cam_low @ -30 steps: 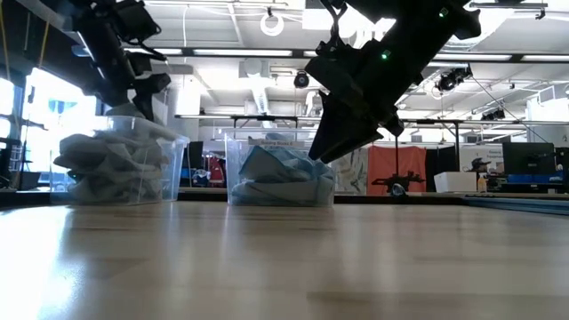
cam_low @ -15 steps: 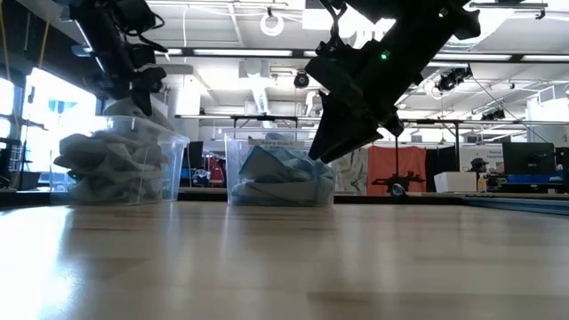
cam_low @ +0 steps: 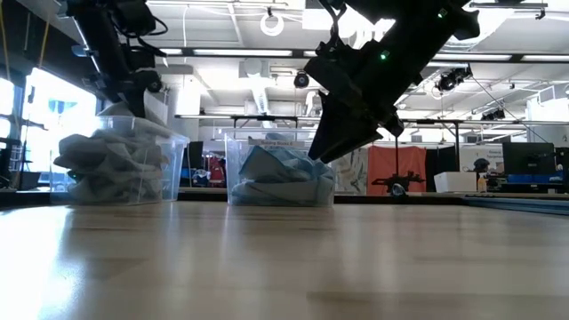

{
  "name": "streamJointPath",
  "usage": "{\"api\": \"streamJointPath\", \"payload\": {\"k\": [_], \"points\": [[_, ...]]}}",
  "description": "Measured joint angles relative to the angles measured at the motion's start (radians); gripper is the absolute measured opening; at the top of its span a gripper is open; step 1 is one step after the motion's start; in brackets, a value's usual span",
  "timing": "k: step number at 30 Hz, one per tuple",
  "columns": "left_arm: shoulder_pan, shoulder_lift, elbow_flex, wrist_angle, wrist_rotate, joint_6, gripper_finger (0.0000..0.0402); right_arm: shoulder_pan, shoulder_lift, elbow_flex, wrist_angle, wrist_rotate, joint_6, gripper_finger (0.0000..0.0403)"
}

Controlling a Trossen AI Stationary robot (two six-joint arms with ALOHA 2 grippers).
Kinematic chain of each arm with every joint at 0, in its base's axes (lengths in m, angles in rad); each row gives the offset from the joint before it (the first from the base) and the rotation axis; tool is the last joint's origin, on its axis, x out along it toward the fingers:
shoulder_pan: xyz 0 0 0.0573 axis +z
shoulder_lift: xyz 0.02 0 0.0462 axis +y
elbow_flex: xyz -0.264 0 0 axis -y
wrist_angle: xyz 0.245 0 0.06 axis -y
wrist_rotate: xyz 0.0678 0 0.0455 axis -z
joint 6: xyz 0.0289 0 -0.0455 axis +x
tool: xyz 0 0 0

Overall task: Sort microfiber towel by color & place in baskets
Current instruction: Put the brown microfiber cloth into the left transparent bin

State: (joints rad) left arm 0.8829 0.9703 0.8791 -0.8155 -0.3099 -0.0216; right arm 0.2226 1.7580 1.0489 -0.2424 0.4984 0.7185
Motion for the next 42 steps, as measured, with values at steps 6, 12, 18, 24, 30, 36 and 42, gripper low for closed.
{"api": "streamJointPath", "payload": {"k": [6,12,18,24,30,36,42], "points": [[0.001,0.013,0.000,-0.005,0.012,-0.003,0.0171,0.000,0.000,0.000,0.000,0.001,-0.001,0.0126],[0.001,0.088,0.000,-0.038,0.003,-0.010,0.0171,0.000,0.000,0.000,0.000,0.007,-0.002,0.0126],[-0.001,0.139,0.000,-0.008,-0.026,-0.078,0.0171,0.000,0.000,0.000,0.000,0.007,-0.004,0.0126],[-0.002,0.148,0.000,0.014,-0.036,-0.099,0.0171,0.000,0.000,0.000,0.000,0.008,-0.019,0.0126],[-0.002,0.089,0.019,0.039,-0.068,-0.209,0.0171,0.000,0.000,0.000,0.000,0.007,-0.012,0.0126],[-0.020,0.003,0.029,0.029,0.100,-0.163,0.0171,0.000,0.000,0.000,-0.001,0.007,-0.011,0.0126],[-0.028,-0.035,0.053,0.027,0.121,-0.240,0.0171,-0.001,0.000,0.000,-0.001,0.007,-0.011,0.0126]]}}
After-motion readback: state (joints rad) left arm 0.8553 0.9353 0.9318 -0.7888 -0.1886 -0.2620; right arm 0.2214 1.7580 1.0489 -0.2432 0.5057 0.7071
